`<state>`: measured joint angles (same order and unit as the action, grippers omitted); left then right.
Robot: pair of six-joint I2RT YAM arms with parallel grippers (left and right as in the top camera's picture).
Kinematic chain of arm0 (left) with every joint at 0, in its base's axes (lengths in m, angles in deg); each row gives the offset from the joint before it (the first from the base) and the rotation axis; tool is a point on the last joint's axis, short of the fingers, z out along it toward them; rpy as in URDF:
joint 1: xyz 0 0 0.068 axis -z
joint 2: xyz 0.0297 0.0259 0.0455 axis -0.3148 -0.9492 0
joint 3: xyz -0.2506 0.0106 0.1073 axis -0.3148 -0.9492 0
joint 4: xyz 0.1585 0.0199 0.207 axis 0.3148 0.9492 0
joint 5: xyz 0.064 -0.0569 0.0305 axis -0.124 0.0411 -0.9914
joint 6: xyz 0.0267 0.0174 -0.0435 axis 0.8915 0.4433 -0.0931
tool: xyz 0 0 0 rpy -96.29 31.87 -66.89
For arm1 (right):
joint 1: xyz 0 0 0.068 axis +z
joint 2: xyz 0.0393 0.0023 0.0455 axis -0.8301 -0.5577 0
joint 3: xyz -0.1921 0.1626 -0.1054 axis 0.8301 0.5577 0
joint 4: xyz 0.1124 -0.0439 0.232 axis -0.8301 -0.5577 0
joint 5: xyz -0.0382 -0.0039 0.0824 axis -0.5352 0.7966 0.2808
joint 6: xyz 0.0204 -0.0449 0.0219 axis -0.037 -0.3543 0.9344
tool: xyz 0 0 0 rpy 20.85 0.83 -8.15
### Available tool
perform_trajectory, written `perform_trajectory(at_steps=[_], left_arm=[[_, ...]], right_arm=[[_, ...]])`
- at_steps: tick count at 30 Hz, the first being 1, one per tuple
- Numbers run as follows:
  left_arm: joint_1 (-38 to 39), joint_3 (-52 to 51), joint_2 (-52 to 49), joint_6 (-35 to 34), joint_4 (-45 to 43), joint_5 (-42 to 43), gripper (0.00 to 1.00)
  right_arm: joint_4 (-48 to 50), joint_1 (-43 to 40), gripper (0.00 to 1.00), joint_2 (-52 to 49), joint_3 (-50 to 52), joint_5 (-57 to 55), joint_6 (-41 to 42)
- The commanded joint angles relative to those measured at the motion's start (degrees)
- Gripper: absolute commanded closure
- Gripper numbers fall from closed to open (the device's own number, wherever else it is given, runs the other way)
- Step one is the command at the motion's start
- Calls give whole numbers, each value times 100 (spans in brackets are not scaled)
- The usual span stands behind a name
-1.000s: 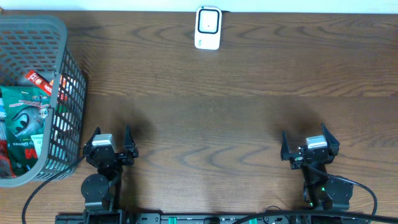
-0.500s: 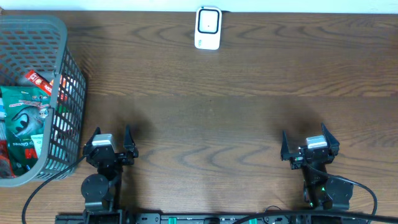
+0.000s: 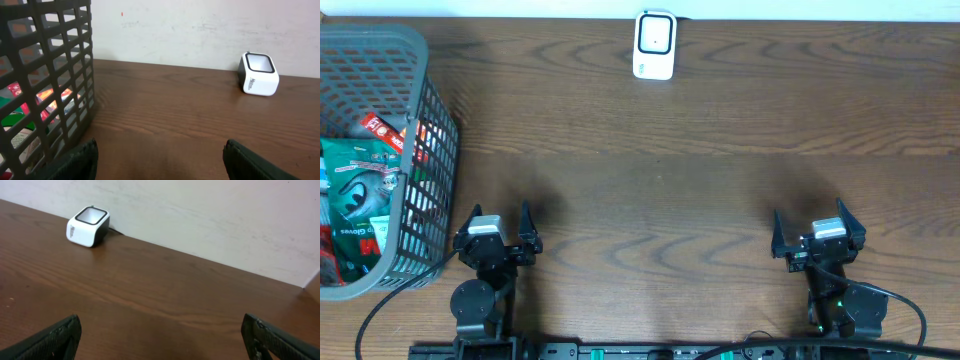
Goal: Scan the item barcode
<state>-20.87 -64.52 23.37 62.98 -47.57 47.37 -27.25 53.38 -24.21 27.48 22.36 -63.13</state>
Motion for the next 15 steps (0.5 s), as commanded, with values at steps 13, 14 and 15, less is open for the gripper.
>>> perform_trajectory(at_steps=[13,14,15], left_arm=[[7,-57,-2,-87,271,-48,20],[7,-57,-2,-87,271,-48,20],[7,-57,-2,-87,273,-48,20]], right_arm=[[92,-20,1,31,37,-125,-402],[46,-20,1,31,37,-120,-442],[-9,-20,1,31,37,-120,-442]])
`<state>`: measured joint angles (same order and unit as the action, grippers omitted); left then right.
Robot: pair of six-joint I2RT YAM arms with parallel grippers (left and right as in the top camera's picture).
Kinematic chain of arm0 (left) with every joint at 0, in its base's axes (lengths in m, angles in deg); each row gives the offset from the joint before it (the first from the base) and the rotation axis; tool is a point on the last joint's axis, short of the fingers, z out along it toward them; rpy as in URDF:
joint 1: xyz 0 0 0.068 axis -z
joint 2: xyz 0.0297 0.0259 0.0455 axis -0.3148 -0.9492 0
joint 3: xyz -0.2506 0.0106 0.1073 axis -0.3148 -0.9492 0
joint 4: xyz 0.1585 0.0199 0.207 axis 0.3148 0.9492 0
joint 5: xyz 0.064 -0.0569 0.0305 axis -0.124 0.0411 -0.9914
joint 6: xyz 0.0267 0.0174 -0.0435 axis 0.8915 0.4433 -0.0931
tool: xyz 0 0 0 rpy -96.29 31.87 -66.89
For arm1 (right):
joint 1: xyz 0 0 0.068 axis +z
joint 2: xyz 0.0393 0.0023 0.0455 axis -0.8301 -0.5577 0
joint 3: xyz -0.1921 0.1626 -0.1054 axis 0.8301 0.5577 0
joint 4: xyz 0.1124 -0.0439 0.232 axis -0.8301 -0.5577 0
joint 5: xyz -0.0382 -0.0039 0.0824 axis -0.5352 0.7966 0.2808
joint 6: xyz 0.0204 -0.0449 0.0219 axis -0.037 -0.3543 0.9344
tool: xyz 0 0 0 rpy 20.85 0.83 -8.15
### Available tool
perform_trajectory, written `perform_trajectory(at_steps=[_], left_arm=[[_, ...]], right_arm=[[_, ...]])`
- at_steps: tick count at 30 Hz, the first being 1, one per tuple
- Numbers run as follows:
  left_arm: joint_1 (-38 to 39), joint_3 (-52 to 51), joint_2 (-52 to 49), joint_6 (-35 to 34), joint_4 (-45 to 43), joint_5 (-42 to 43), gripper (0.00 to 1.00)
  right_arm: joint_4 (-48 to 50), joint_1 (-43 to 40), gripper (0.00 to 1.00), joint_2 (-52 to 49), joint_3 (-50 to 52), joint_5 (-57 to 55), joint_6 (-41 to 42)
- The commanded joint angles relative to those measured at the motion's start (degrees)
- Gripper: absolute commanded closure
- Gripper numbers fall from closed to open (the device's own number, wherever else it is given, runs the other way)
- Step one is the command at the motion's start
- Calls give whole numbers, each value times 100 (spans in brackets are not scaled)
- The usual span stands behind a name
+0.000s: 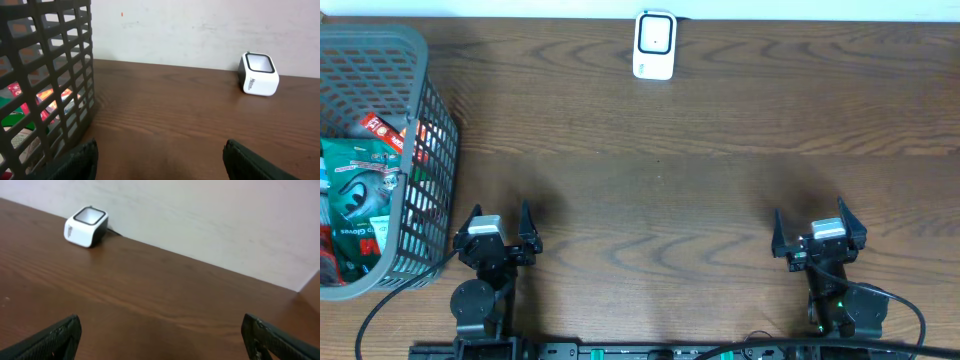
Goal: Scan the item barcode
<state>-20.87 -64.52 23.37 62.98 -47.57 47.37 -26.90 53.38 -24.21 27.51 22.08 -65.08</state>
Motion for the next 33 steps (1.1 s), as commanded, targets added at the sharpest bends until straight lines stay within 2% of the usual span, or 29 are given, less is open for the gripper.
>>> perform_trajectory(at_steps=[1,7,9,17,21,33], left_arm=[[7,-57,-2,-87,271,-48,20],[7,-57,-2,-87,271,-48,20],[7,-57,-2,-87,271,-48,20],[7,-57,-2,-87,271,-48,20],[7,-57,-2,-87,271,-48,20],[7,-57,-2,-87,271,-48,20]], right_arm=[[-42,-20,1,28,35,-92,-247],[-22,-20,1,28,35,186,-85],[13,-20,1,28,35,579,584],[245,-20,1,28,31,1045,1582],[203,-20,1,28,31,1379,1550],[50,-20,1,28,31,1368,1552]])
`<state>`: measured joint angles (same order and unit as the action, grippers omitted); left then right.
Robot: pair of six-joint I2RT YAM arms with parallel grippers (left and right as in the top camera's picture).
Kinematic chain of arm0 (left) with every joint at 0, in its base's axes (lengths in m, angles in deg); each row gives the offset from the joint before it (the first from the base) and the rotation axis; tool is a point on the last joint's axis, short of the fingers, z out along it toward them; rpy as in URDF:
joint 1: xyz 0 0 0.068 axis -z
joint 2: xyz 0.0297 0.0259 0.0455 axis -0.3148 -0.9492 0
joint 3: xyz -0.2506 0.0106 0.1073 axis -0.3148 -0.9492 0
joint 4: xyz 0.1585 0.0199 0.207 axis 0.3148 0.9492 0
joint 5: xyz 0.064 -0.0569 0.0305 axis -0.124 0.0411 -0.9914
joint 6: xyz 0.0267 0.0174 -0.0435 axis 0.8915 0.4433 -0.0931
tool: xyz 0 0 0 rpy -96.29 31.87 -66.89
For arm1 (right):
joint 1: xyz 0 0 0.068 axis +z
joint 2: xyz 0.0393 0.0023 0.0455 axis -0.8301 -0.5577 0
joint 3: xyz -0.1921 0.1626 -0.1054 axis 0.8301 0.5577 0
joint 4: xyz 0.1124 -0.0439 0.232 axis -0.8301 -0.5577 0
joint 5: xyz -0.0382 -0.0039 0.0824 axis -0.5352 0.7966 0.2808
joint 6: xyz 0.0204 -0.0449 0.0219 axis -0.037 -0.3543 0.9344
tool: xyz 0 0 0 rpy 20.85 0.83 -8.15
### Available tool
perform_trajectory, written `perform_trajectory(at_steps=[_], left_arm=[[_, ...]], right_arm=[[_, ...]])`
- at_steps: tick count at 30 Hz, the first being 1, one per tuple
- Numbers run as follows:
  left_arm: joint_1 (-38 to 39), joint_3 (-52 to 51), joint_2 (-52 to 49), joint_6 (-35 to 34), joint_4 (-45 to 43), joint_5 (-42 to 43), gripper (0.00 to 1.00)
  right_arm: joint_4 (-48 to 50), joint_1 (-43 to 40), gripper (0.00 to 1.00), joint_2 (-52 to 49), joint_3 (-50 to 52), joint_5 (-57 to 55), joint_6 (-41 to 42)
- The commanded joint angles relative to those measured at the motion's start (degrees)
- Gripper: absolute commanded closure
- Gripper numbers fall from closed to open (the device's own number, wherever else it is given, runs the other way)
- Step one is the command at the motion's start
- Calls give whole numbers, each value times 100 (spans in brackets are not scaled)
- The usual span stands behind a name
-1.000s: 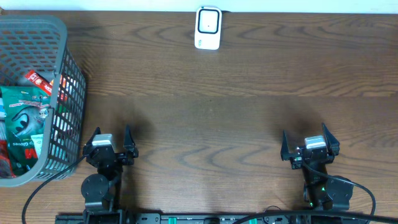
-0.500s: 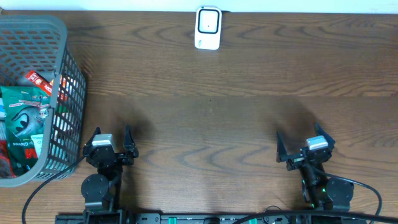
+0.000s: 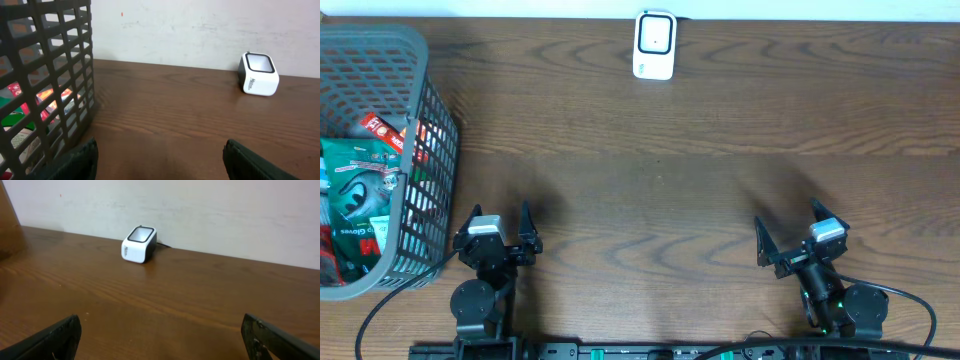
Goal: Scan the item barcode
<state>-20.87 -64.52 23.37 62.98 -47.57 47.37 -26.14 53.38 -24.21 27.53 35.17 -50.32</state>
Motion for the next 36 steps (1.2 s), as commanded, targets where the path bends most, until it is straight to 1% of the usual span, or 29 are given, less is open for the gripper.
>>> perform_trajectory(at_steps=[1,13,20,25,31,34,36], left_arm=[[7,-57,-2,-87,271,-48,20],[7,-57,-7,-83,256,-55,20],[7,-57,-7,-85,256,-72,20],[7,-57,-7,-85,236,-243,20],[7,-57,-7,-101,101,-229,20],[9,-33,-7,-219,-13,295,20],[9,79,-11,-216,-2,448,20]], right_arm=[[-24,-20,1,28,28,59,76],[79,-20,1,28,-31,57,144],[251,-20,1,-26,-273,-116,142],[258,-22,1,-439,-560,-140,39],[310,-20,1,-1108,-669,-372,-39],[262,-22,1,-1285,-667,-372,-179],[221,-22,1,-1338,-667,-372,-179]])
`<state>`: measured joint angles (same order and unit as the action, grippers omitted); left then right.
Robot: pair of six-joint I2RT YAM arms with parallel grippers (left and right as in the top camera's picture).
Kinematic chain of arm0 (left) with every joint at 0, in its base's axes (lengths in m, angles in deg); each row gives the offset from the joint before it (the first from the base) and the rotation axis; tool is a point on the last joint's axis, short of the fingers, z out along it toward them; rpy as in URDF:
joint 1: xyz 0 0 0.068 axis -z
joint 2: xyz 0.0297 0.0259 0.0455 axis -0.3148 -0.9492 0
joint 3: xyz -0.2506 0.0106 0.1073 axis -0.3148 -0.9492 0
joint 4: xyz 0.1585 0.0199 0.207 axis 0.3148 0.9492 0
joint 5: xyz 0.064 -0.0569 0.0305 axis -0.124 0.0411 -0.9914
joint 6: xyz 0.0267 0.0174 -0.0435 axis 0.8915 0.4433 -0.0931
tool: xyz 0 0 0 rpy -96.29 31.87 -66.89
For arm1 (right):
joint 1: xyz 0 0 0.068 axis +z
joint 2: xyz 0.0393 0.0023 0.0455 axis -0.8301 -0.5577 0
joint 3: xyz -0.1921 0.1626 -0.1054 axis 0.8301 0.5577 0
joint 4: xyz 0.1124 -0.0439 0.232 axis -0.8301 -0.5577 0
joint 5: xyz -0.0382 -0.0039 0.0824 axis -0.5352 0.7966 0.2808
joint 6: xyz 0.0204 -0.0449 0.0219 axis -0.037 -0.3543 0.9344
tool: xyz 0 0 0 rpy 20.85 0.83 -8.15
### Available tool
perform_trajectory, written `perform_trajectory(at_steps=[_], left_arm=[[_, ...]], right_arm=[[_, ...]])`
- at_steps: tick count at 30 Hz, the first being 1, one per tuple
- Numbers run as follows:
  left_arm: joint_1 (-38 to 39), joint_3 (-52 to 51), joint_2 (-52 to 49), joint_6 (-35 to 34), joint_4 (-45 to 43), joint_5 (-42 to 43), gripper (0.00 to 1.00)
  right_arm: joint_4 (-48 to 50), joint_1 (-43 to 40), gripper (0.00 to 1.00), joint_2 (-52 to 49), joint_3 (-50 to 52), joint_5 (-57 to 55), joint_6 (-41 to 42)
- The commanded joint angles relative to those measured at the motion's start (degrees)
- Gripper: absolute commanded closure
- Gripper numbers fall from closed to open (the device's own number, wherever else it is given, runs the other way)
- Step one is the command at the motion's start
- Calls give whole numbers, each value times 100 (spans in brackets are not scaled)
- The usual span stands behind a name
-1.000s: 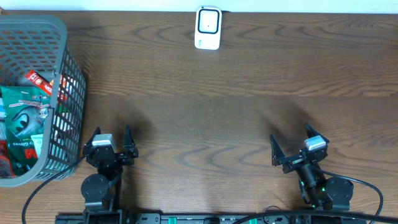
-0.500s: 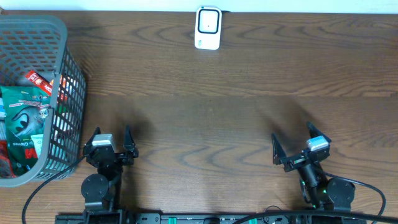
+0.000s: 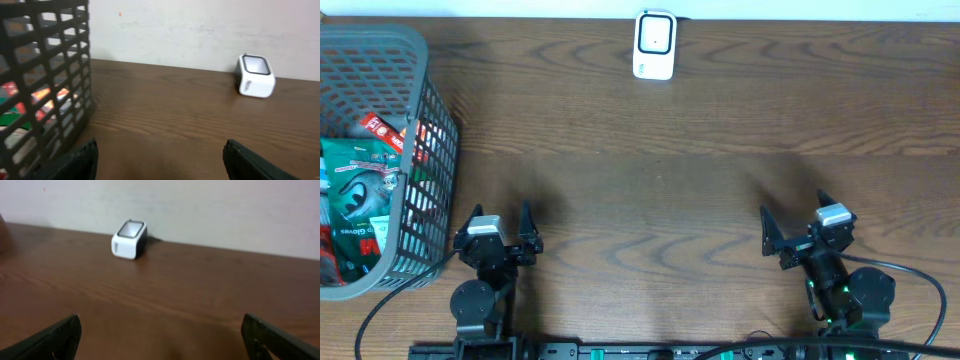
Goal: Scan the item barcode
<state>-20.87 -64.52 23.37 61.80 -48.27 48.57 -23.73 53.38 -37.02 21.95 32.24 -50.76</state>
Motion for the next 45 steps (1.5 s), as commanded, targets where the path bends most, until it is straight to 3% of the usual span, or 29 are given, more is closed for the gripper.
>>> perform_trajectory(at_steps=[1,7,18,25,32,38,45], left_arm=[[7,153,-24,-98,109,323,20],[7,935,-643,-96,448,262,20],[7,2907,-2973,79,614,455,20],[7,3220,-3150,0,-205,802,20],[7,3877,-3598,-9,-125,800,20],[0,5014,-4747,170,199,769,21],[-310,6848,-5799,184,1530,-107,21]], right_arm=[[-52,-20,1,-66,-109,-79,-136],[-424,-22,1,-66,-107,-81,-365],[-1169,-20,1,-66,-103,-83,-745],[-1344,-20,1,-66,-70,-81,-782],[-1338,-20,1,-66,-59,-79,-780],[-1340,-20,1,-66,-59,-74,-778],[-1357,-20,1,-66,-55,-76,-752]])
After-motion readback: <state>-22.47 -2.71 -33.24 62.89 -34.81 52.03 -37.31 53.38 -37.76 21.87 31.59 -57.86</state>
